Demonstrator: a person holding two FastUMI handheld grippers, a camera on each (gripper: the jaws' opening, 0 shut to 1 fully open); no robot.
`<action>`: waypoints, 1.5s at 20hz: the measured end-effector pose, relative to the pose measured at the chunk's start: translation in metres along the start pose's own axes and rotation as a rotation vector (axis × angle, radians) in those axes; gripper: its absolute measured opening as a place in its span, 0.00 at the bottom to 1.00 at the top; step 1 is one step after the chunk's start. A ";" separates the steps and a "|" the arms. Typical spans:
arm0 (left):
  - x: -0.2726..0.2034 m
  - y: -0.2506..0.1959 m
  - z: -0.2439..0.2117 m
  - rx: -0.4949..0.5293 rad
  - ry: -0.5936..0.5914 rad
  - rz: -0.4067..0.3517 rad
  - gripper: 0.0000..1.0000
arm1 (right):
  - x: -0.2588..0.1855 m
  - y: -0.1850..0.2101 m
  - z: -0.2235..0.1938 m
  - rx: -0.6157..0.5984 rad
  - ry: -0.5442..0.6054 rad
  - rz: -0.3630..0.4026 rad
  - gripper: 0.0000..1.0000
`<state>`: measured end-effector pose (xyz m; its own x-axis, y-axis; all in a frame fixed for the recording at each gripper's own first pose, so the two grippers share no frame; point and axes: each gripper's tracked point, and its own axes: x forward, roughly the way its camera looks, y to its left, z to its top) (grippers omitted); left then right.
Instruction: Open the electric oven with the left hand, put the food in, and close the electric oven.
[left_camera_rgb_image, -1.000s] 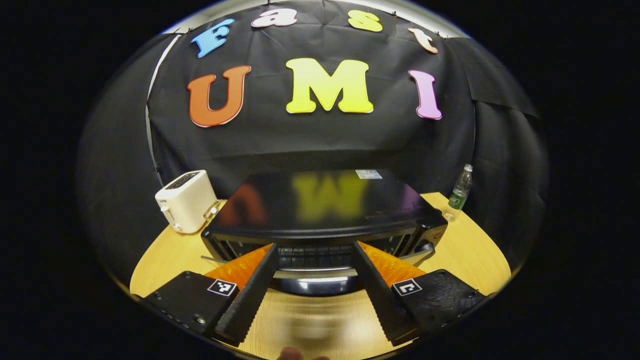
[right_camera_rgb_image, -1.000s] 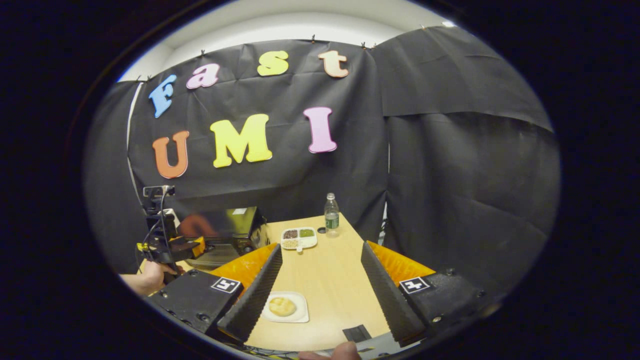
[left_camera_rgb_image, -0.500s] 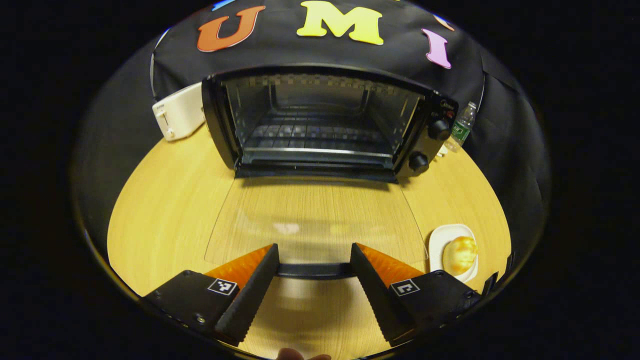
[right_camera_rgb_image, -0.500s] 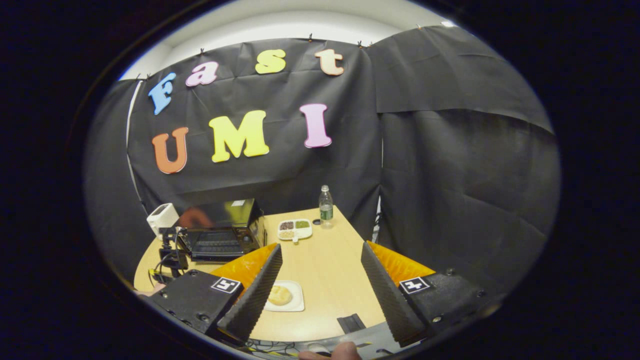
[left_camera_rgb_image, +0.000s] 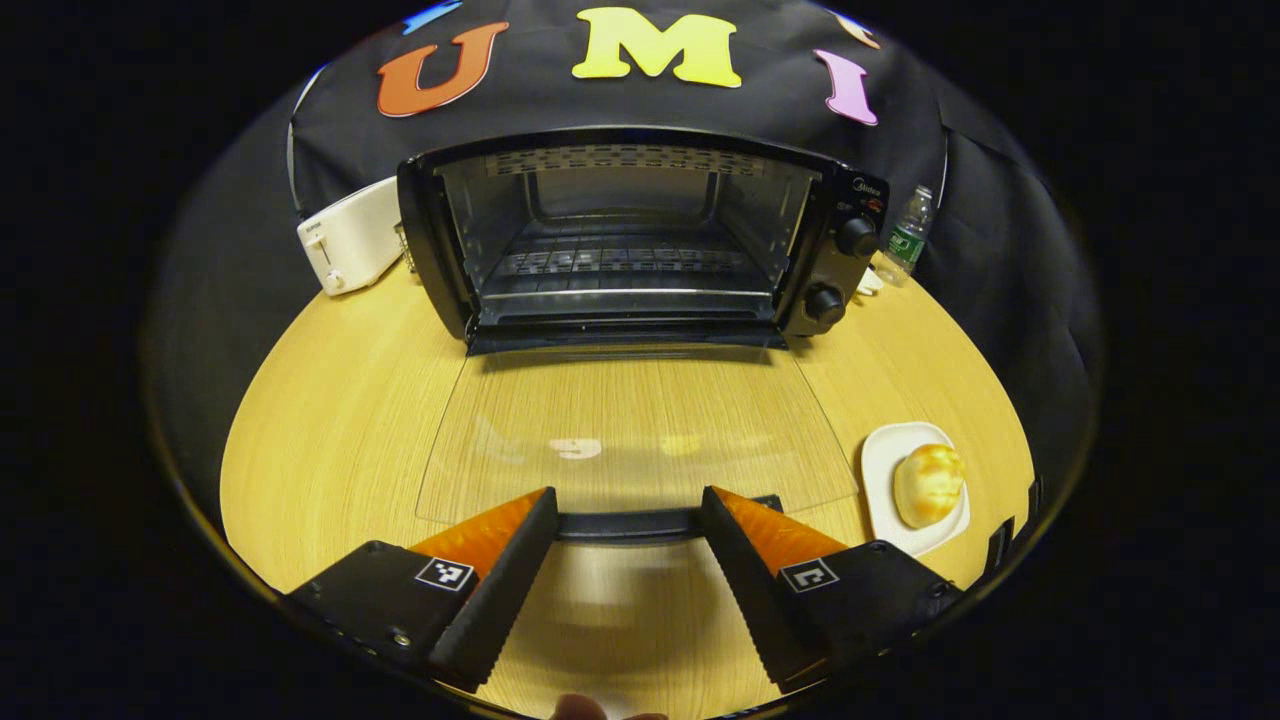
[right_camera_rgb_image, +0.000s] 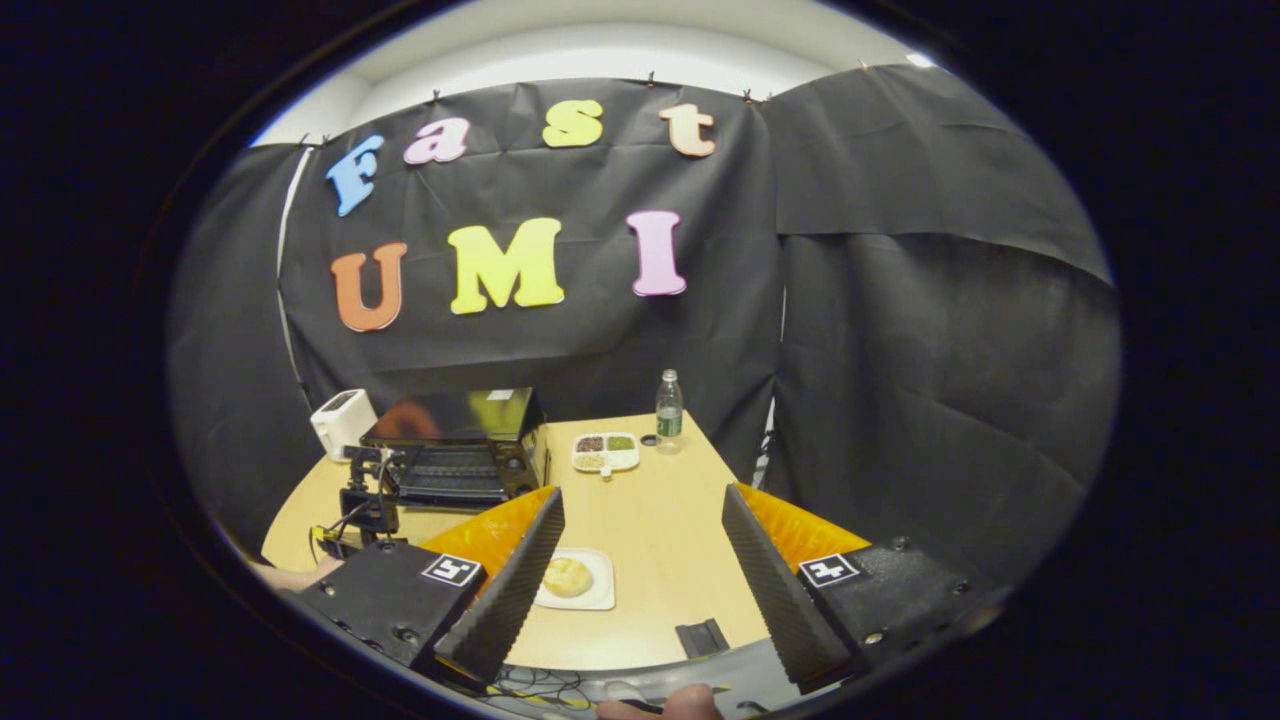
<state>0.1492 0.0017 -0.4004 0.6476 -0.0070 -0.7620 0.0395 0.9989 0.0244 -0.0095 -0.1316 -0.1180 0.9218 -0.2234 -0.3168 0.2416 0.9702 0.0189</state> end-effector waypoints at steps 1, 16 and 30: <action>-0.005 -0.005 -0.007 -0.008 0.019 -0.034 0.97 | -0.003 0.005 -0.001 -0.005 -0.002 0.008 1.00; -0.229 0.037 -0.024 -0.067 -0.389 -0.069 0.94 | -0.051 0.072 -0.053 -0.026 0.036 0.099 1.00; -0.347 0.090 0.007 -0.105 -0.586 0.104 0.94 | 0.061 0.129 -0.147 -0.069 0.202 0.173 1.00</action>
<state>-0.0669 0.0935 -0.1295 0.9567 0.0966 -0.2745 -0.1024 0.9947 -0.0069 0.0332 -0.0058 -0.2741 0.8667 -0.0371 -0.4975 0.0579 0.9980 0.0264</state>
